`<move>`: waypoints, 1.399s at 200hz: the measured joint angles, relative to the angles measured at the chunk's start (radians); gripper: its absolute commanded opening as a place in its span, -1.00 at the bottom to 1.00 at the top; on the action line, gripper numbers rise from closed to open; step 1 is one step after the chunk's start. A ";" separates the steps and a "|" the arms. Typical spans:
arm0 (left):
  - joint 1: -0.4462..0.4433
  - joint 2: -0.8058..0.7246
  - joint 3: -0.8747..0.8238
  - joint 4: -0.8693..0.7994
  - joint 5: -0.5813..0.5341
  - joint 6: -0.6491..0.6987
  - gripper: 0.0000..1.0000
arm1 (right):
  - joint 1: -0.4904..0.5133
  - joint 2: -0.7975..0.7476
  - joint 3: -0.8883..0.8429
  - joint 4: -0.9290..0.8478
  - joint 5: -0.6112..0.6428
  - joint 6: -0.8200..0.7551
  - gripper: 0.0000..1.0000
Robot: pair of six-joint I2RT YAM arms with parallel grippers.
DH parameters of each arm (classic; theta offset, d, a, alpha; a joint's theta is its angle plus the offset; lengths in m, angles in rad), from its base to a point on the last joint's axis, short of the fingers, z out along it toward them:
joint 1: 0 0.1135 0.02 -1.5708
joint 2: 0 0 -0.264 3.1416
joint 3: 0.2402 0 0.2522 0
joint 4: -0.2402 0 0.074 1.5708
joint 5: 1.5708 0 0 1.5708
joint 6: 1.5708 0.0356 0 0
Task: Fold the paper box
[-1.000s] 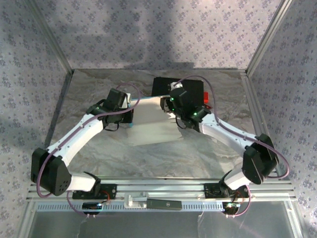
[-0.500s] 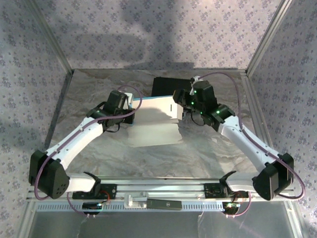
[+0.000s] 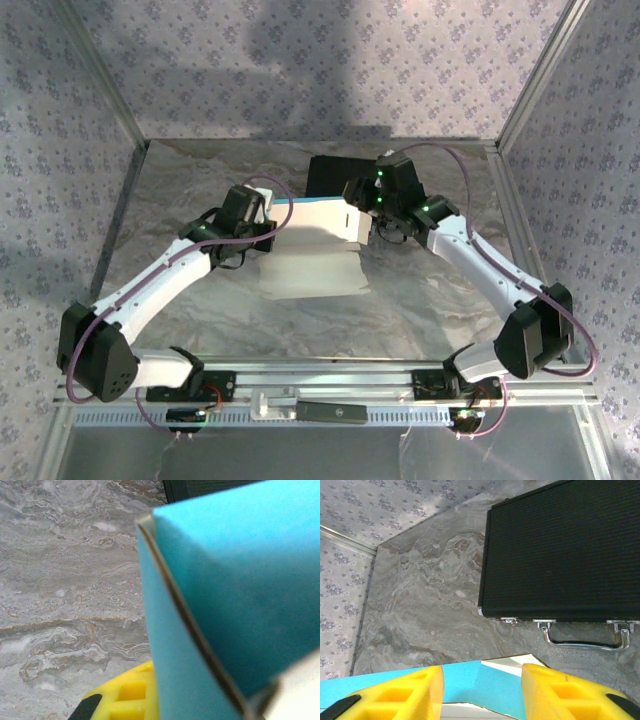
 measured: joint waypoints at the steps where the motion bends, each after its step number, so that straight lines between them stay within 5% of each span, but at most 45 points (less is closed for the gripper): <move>1: 0.000 0.000 0.000 0.000 -0.001 0.000 -1.00 | 0.000 0.000 0.000 0.000 0.000 0.001 -0.08; 151: -0.022 -0.020 -0.006 0.021 -0.030 0.003 -1.00 | -0.008 0.008 -0.090 0.182 -0.091 0.263 -0.12; 215: -0.030 -0.031 -0.021 0.021 -0.045 0.003 -1.00 | -0.013 0.028 -0.151 0.297 -0.106 0.398 -0.61; 239: -0.036 -0.031 -0.032 0.027 -0.048 0.000 -1.00 | -0.013 0.028 -0.190 0.375 -0.109 0.469 -0.99; 280: -0.047 -0.032 -0.066 0.059 -0.065 0.000 -1.00 | -0.005 0.020 -0.287 0.512 -0.088 0.621 -1.00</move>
